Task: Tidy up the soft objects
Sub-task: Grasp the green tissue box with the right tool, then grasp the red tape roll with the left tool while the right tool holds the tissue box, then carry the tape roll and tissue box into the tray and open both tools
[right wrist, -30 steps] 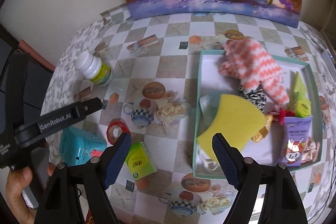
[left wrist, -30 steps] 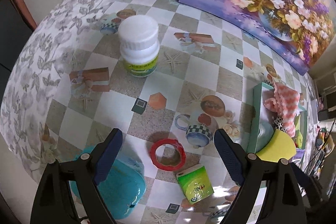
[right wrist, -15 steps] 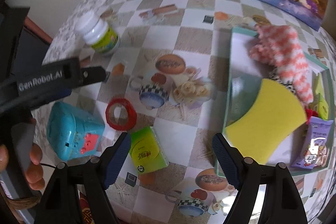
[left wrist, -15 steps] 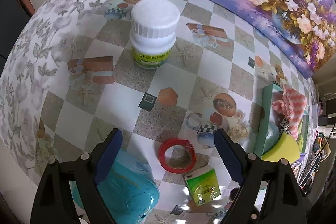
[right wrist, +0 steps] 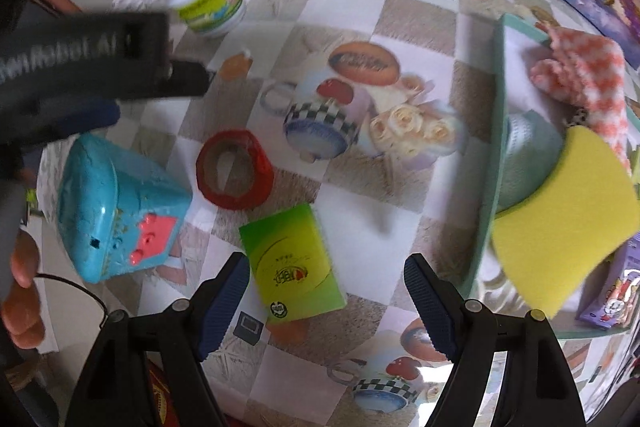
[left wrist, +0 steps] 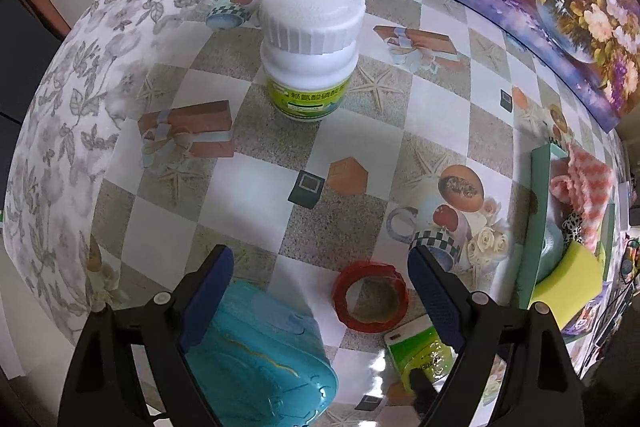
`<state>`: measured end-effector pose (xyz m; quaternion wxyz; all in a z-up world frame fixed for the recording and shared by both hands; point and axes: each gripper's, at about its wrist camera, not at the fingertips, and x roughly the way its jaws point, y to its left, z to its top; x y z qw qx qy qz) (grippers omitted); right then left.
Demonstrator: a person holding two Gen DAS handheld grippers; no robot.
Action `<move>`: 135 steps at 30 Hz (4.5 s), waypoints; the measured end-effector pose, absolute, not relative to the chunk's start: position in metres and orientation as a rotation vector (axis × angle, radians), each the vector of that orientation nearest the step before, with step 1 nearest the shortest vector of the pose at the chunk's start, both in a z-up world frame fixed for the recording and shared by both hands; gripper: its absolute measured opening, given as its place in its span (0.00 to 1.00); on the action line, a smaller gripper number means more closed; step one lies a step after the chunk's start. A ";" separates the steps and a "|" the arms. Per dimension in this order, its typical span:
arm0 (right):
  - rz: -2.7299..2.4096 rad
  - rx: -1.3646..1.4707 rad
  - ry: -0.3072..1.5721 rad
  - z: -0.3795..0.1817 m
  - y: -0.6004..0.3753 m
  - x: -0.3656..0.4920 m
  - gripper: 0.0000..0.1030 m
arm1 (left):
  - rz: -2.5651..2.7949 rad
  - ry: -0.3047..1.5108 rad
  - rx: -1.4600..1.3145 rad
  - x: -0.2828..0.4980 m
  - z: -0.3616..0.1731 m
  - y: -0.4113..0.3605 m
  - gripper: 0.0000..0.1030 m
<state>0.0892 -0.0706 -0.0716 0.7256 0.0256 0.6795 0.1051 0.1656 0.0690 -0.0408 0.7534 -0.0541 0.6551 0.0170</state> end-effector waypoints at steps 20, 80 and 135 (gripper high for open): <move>0.195 -0.031 1.545 -0.103 -0.056 0.083 0.80 | 0.037 1.431 -0.115 0.167 -0.043 0.069 0.87; 0.068 0.182 1.310 -0.005 -0.159 0.095 0.49 | -0.033 1.444 0.040 0.165 -0.053 0.026 0.86; 0.039 0.286 1.227 0.019 -0.194 0.089 0.49 | -0.191 1.388 0.208 0.141 -0.040 -0.029 0.56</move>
